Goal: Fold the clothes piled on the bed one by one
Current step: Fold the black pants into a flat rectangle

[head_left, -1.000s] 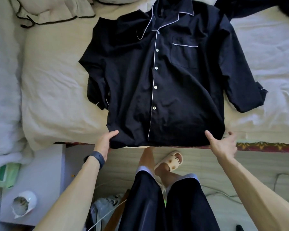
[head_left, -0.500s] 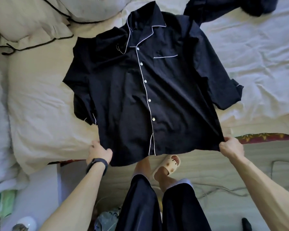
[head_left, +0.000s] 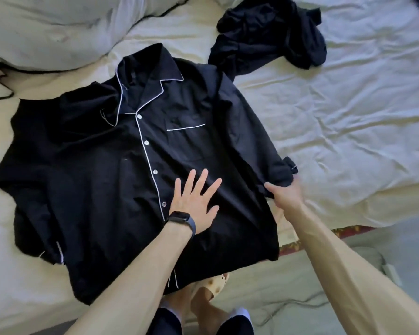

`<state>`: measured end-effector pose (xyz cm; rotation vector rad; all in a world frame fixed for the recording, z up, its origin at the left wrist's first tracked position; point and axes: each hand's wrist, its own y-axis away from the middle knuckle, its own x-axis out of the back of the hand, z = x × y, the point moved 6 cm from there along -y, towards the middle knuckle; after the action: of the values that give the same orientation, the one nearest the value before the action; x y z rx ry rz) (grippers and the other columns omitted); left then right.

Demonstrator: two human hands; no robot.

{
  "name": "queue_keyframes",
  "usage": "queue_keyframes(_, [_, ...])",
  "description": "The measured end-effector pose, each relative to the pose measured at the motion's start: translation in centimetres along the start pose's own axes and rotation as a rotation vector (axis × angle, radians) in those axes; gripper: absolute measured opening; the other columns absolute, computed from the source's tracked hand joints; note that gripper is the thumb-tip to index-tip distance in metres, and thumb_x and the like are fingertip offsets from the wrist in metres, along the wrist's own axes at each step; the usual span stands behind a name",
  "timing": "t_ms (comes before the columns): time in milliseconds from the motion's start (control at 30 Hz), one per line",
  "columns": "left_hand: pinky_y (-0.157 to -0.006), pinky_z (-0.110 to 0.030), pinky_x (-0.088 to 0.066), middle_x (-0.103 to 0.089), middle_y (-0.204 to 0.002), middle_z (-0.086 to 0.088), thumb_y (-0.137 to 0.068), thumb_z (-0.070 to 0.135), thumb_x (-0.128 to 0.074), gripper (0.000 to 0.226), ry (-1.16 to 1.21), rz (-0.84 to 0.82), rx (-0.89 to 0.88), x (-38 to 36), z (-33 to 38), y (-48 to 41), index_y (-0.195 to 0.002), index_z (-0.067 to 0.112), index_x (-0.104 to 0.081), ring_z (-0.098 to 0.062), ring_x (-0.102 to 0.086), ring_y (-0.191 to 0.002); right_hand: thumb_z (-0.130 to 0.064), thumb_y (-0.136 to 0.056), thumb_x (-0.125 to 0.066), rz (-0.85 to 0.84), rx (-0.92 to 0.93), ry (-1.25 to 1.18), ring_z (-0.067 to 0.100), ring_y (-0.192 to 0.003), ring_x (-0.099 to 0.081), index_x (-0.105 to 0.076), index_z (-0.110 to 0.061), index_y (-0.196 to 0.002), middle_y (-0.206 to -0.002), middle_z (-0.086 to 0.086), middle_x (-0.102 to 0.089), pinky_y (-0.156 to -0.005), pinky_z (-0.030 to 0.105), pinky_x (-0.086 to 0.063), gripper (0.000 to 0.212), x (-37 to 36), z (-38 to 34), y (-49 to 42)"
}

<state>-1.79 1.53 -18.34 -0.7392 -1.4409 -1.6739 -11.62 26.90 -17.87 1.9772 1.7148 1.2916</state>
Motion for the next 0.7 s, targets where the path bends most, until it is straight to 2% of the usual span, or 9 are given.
queue_keyframes(33, [-0.12, -0.058, 0.002, 0.02, -0.166, 0.003, -0.098, 0.062, -0.028, 0.071, 0.016, -0.077, 0.005, -0.6, -0.4, -0.6, -0.153, 0.048, 0.014, -0.03, 0.016, -0.153, -0.014, -0.085, -0.073, -0.01, 0.037, 0.114, 0.026, -0.093, -0.062, -0.057, -0.013, -0.128, -0.117, 0.017, -0.069, -0.075, 0.037, -0.047, 0.046, 0.4, -1.0, -0.7])
queue_keyframes(100, [-0.121, -0.057, -0.005, 0.018, -0.166, 0.004, -0.097, 0.065, -0.027, 0.069, 0.001, -0.188, -0.003, -1.4, -0.9, -0.9, -0.154, 0.049, 0.011, -0.029, 0.011, -0.153, -0.02, -0.087, -0.067, 0.053, 0.108, 0.206, 0.027, -0.093, -0.066, -0.065, -0.018, -0.106, -0.101, 0.011, -0.072, -0.076, 0.037, -0.05, 0.018, 2.6, -3.5, -1.7])
queue_keyframes(200, [-0.12, -0.055, -0.013, 0.015, -0.167, 0.003, -0.096, 0.067, -0.029, 0.072, -0.048, -0.24, -0.013, -0.8, -0.9, -0.8, -0.155, 0.049, 0.008, -0.03, 0.006, -0.154, -0.032, -0.087, -0.064, 0.333, 0.258, 0.008, 0.031, -0.095, -0.068, -0.056, -0.025, -0.098, -0.098, 0.004, -0.068, -0.081, 0.047, -0.057, 0.014, 8.7, -9.0, -2.9])
queue_keyframes(300, [-0.115, -0.051, -0.027, 0.001, -0.167, 0.001, -0.096, 0.063, -0.035, 0.067, -0.042, -0.296, 0.018, 0.8, -0.2, -1.8, -0.155, 0.048, -0.006, -0.033, -0.006, -0.152, -0.033, -0.084, -0.06, 0.577, 0.317, -0.215, 0.033, -0.097, -0.069, -0.051, -0.033, -0.09, -0.101, 0.002, -0.068, -0.086, 0.052, -0.057, 0.011, 14.8, -12.2, -4.8])
queue_keyframes(333, [-0.112, -0.049, -0.033, -0.007, -0.166, -0.001, -0.097, 0.06, -0.038, 0.064, -0.042, -0.318, 0.028, 1.4, 0.1, -2.2, -0.155, 0.047, -0.013, -0.033, -0.014, -0.149, -0.031, -0.083, -0.057, 0.595, 0.311, -0.226, 0.032, -0.1, -0.069, -0.053, -0.033, -0.094, -0.106, 0.003, -0.069, -0.088, 0.05, -0.057, 0.012, 15.9, -12.4, -5.9])
queue_keyframes(400, [-0.103, -0.044, -0.041, -0.024, -0.156, -0.002, -0.097, 0.052, -0.042, 0.056, -0.043, -0.348, 0.053, 2.8, 0.9, -3.4, -0.15, 0.043, -0.026, -0.032, -0.031, -0.138, -0.028, -0.085, -0.059, 0.496, 0.278, -0.164, 0.026, -0.114, -0.065, -0.057, -0.027, -0.122, -0.124, 0.004, -0.066, -0.1, 0.045, -0.053, 0.037, 16.5, -12.4, -8.3])
queue_keyframes(467, [-0.099, -0.041, -0.043, -0.036, -0.145, -0.002, -0.098, 0.049, -0.043, 0.049, -0.039, -0.351, 0.077, 4.5, 1.7, -5.0, -0.145, 0.038, -0.036, -0.028, -0.042, -0.128, -0.027, -0.087, -0.069, 0.331, 0.229, -0.071, 0.02, -0.133, -0.053, -0.039, -0.024, -0.15, -0.146, 0.004, -0.054, -0.113, 0.039, -0.044, 0.07, 15.4, -11.3, -10.4])
queue_keyframes(567, [-0.097, -0.038, -0.044, -0.045, -0.139, 0.002, -0.099, 0.045, -0.044, 0.043, -0.022, -0.222, 0.098, 8.0, 3.1, -8.6, -0.141, 0.033, -0.044, -0.023, -0.047, -0.123, -0.031, -0.084, -0.078, 0.276, 0.075, -0.191, 0.023, -0.139, -0.046, -0.022, -0.017, -0.158, -0.153, 0.009, -0.043, -0.114, 0.035, -0.039, 0.094, 13.7, -8.0, -12.4])
queue_keyframes(700, [-0.098, -0.04, -0.045, -0.041, -0.145, -0.001, -0.095, 0.037, -0.056, 0.05, -0.002, -0.022, 0.054, 13.2, 6.6, -15.1, -0.142, 0.026, -0.046, -0.026, -0.046, -0.126, -0.038, -0.083, -0.079, 0.269, -0.11, -0.359, 0.022, -0.135, -0.049, -0.024, -0.011, -0.156, -0.152, 0.007, -0.044, -0.113, 0.037, -0.041, 0.096, 12.9, -4.4, -13.3])
